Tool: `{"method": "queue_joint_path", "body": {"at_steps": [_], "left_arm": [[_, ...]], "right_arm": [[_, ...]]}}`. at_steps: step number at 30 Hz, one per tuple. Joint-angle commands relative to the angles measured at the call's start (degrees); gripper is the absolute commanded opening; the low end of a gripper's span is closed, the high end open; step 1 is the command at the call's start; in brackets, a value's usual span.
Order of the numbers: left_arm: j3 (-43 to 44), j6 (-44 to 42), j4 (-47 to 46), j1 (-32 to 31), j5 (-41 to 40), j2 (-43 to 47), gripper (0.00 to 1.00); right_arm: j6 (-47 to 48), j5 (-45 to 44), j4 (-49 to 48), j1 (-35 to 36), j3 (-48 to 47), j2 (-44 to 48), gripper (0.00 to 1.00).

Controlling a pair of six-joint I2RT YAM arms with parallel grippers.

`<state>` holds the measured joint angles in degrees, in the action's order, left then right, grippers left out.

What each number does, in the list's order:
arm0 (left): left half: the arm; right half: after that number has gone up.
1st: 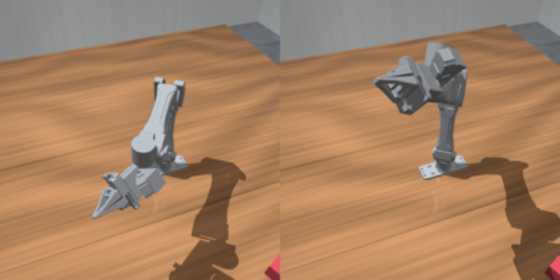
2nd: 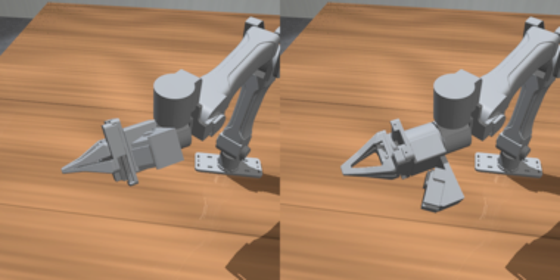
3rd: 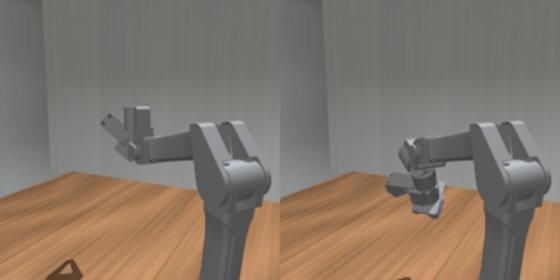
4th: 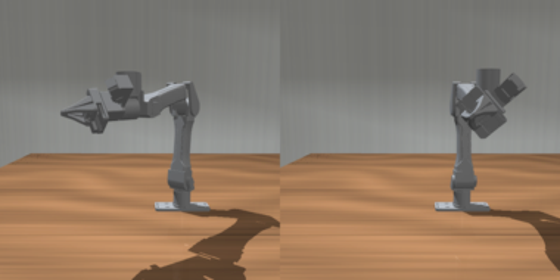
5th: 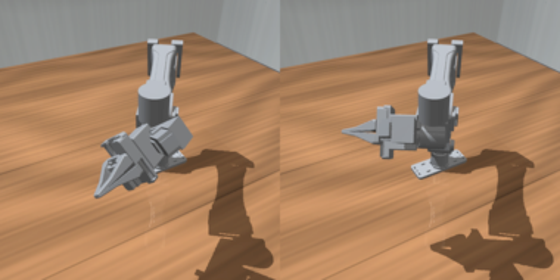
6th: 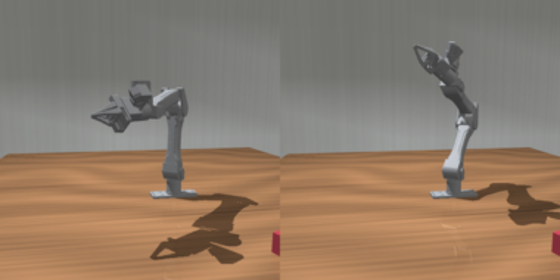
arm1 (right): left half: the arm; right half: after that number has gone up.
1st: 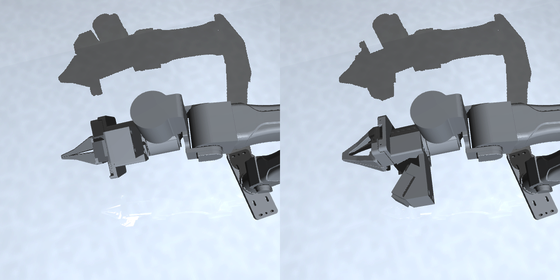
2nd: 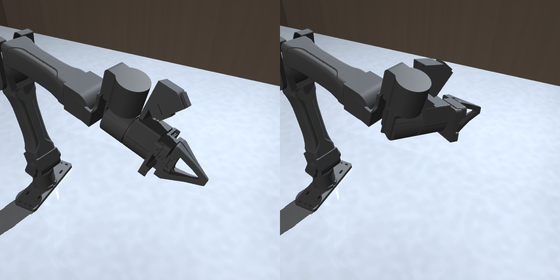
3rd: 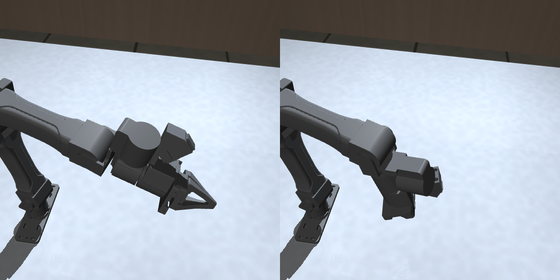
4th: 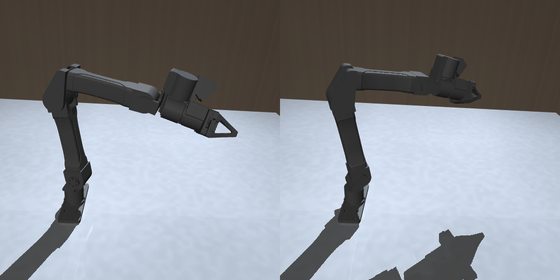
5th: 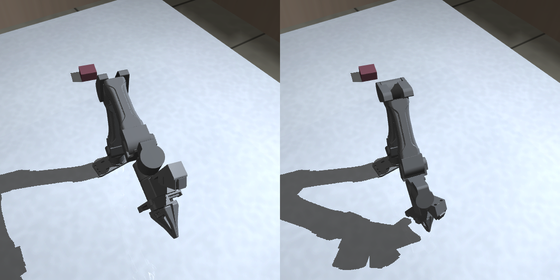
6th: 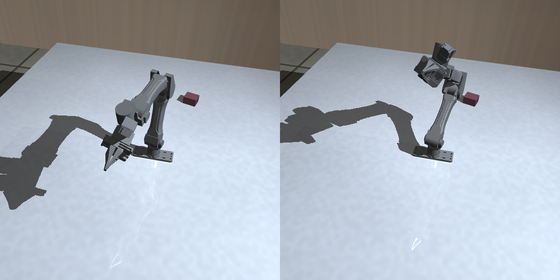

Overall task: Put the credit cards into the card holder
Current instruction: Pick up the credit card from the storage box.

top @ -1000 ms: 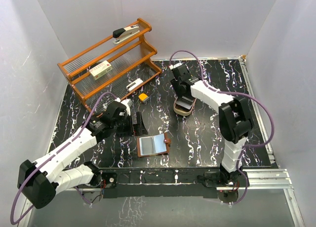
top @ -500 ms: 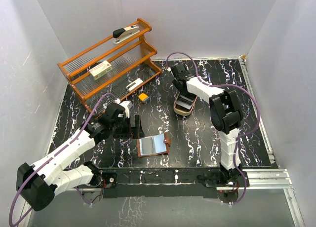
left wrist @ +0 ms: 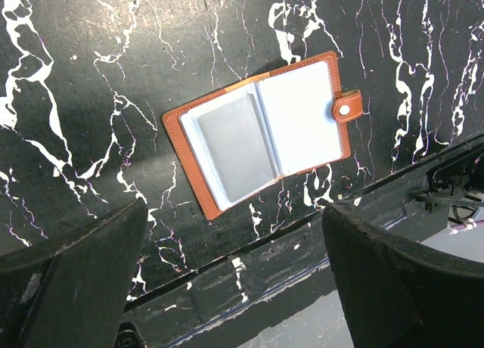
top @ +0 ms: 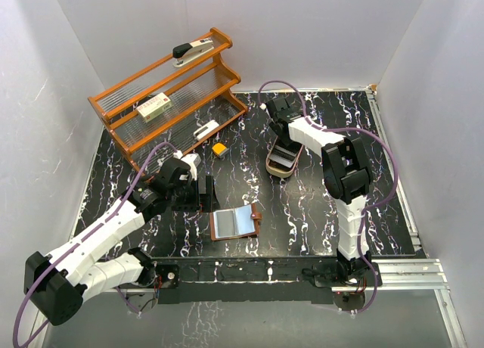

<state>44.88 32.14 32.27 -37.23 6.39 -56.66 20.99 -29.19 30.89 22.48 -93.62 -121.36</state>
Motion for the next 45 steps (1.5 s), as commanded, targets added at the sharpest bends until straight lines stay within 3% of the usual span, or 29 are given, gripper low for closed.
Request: {"method": "queue_joint_path", "body": {"at_steps": [1,25,39,45], "left_arm": [[0.10,-0.60,1.42,0.19,-0.94,1.29,0.99],[-0.45,-0.63,0.79,0.25,-0.69,1.02,0.99],[-1.11,-0.78,-0.47,0.23,0.29,0.79,0.99],[-1.23,-0.73,-0.41,0.23,0.09,0.97,0.99]], "right_arm": [[1.18,-1.92,-4.40,-0.75,-2.04,0.64,0.42],[1.72,-1.57,-4.16,-0.78,-4.02,2.52,0.33],[0.11,-0.48,-1.55,-0.81,-4.09,4.28,0.22],[-0.90,0.99,0.20,-0.85,-2.93,5.63,0.12]]}}
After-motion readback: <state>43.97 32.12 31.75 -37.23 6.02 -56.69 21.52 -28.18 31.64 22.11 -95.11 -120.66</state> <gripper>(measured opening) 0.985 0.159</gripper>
